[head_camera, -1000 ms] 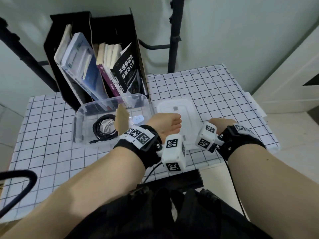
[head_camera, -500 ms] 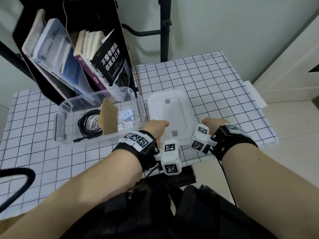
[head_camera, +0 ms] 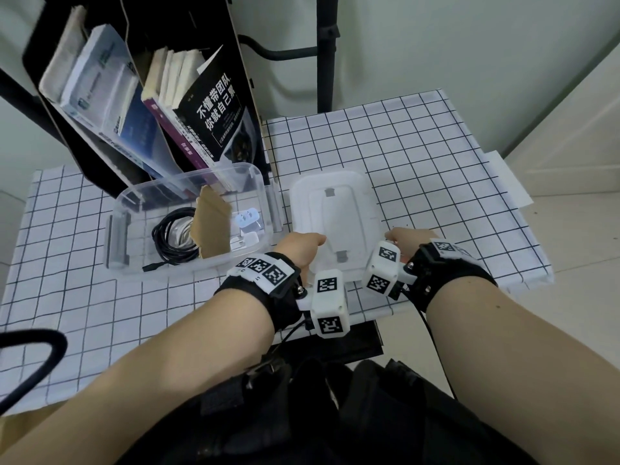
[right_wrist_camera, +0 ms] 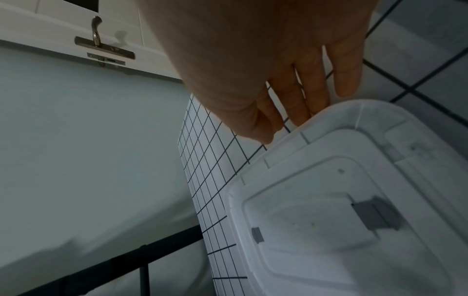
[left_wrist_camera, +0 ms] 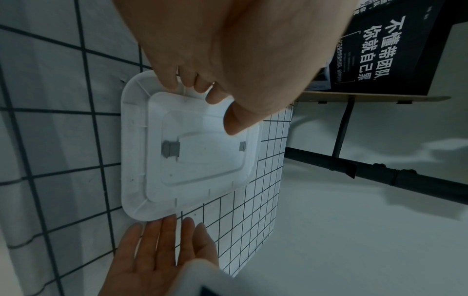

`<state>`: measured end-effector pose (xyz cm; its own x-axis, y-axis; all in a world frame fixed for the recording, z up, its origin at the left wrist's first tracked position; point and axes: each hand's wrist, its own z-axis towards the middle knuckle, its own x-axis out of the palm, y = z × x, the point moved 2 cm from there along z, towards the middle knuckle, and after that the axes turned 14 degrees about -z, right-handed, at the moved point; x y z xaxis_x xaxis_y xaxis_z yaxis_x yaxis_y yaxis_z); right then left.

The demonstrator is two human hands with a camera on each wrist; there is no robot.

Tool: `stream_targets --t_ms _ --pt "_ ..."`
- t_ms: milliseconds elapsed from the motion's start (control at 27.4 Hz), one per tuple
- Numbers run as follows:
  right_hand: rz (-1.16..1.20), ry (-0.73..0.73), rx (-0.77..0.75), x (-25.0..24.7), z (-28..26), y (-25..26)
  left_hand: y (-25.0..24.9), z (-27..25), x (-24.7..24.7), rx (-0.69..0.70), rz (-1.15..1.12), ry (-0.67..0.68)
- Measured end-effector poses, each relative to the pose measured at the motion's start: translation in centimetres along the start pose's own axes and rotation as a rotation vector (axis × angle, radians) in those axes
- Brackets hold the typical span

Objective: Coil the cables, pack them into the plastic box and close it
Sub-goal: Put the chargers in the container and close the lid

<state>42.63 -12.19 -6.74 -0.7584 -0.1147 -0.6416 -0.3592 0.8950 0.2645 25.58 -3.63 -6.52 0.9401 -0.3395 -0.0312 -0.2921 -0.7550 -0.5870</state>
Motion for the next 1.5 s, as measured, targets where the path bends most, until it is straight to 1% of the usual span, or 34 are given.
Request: stream_targets --t_ms 36,109,182,219,292,328,365,401,438,474,511,547,620,693,803,876,949,1058,1241,1423,1496 --pt "-0.039 -0.013 -0.019 0.0 0.4 -0.3 0.0 -0.1 -0.1 -0.005 -0.017 -0.004" --pt "-0.077 0.045 -0.013 0.0 -0.1 -0.1 0.0 0.1 -0.2 -0.018 -0.024 -0.005" --pt "-0.172 0.018 -0.082 -0.1 -0.7 0.1 0.1 0.6 -0.4 -0.025 -0.036 0.001" --pt "-0.199 -0.018 -0.083 -0.1 -0.7 0.0 0.1 0.6 -0.4 -0.030 -0.034 0.010" --pt "-0.188 -0.044 -0.079 -0.1 -0.6 0.0 0.2 0.9 -0.5 -0.042 -0.031 0.012" --pt "-0.168 -0.026 -0.081 0.1 -0.7 0.2 0.3 1.0 -0.6 -0.045 -0.031 0.020" --pt "-0.243 0.012 -0.097 0.2 -0.9 0.7 0.4 1.0 -0.6 -0.048 -0.023 0.020" --pt "-0.312 0.012 -0.121 0.3 -0.4 0.8 0.5 1.2 -0.7 -0.043 -0.027 0.025" --pt "-0.303 0.022 -0.114 0.1 -0.7 0.9 0.5 1.3 -0.7 -0.036 -0.035 0.021" --pt "-0.329 0.026 -0.143 0.0 -0.8 1.1 0.4 1.3 -0.8 -0.029 -0.048 0.018" --pt "-0.272 -0.003 -0.134 -0.5 -1.2 1.4 0.2 1.2 -0.8 -0.028 -0.053 0.028" --pt "-0.238 -0.032 -0.164 -0.8 -1.3 1.5 0.0 1.1 -0.8 -0.022 -0.050 0.042" --pt "-0.267 -0.099 -0.161 -1.8 -1.8 1.3 -0.9 0.6 -0.7 0.001 -0.042 0.081" --pt "-0.075 -0.183 -0.100 -2.8 -2.4 1.3 -1.9 0.0 -0.8 0.038 -0.084 0.117" --pt "0.206 -0.332 -0.118 -4.5 -4.2 2.1 -3.6 -1.2 -0.9 0.083 -0.182 0.166" --pt "0.277 -0.471 -0.184 -5.4 -5.5 3.0 -4.9 -2.3 -1.2 0.131 -0.234 0.212" --pt "0.281 -0.604 -0.277 -5.9 -6.9 4.0 -6.5 -3.5 -2.0 0.173 -0.327 0.259" --pt "0.302 -0.712 -0.409 -5.9 -8.7 5.4 -8.6 -4.7 -4.0 0.226 -0.433 0.310" --pt "0.291 -0.745 -0.509 -5.0 -10.3 7.4 -10.2 -5.5 -7.1 0.231 -0.598 0.323" --pt "0.244 -0.746 -0.695 -3.5 -11.0 9.5 -10.6 -6.1 -11.0 0.198 -0.923 0.414" --pt "0.224 -0.718 -0.736 -2.9 -11.2 10.1 -10.4 -6.3 -12.3 0.199 -0.996 0.387"
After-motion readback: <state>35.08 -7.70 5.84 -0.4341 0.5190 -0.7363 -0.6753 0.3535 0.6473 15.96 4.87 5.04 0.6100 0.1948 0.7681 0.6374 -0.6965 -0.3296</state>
